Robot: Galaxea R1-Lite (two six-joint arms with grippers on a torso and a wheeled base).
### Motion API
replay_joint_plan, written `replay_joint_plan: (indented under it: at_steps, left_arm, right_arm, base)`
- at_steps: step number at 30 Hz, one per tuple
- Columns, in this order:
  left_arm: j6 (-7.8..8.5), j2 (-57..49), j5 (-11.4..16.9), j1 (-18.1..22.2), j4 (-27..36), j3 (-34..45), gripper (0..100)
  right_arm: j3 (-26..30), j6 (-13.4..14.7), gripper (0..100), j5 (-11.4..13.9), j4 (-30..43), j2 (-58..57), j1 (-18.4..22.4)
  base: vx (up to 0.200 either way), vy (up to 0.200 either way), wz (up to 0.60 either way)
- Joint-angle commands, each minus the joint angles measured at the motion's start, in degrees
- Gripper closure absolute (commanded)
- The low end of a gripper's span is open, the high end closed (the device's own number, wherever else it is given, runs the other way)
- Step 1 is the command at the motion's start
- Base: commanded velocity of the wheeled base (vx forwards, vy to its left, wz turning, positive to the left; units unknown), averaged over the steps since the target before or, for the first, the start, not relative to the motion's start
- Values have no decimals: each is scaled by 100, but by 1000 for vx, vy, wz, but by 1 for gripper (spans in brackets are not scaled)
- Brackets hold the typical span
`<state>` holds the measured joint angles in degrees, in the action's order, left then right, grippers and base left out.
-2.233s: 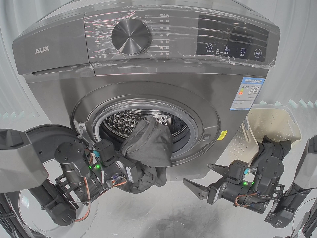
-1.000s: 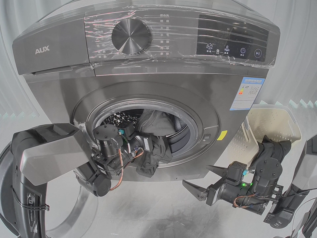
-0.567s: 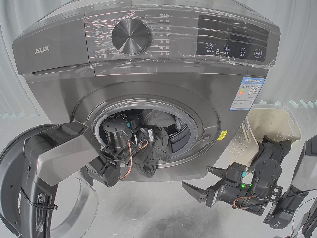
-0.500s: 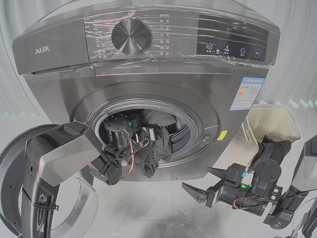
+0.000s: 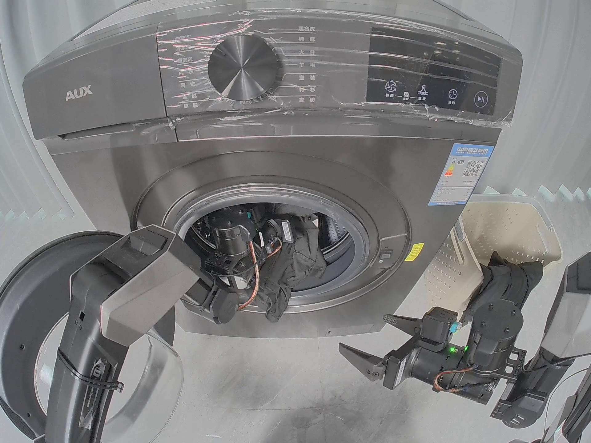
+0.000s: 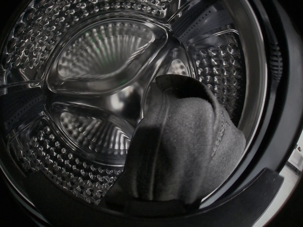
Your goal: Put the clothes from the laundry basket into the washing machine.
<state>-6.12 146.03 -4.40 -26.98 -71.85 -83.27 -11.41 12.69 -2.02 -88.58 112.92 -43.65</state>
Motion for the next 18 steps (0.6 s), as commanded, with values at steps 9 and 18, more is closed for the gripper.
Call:
replay_joint_plan:
  at_steps: [9, 18]
  left_arm:
    - [-161, 294, -281, 87, 171, -637, 100]
    - [-311, 110, -281, 61, 198, -277, 0]
  right_arm:
    - [-10, 5, 0, 0, -2, 63, -3]
    - [-10, 5, 0, 9, -2, 72, -3]
  base:
    - [0, 0, 0]
    - [0, 0, 0]
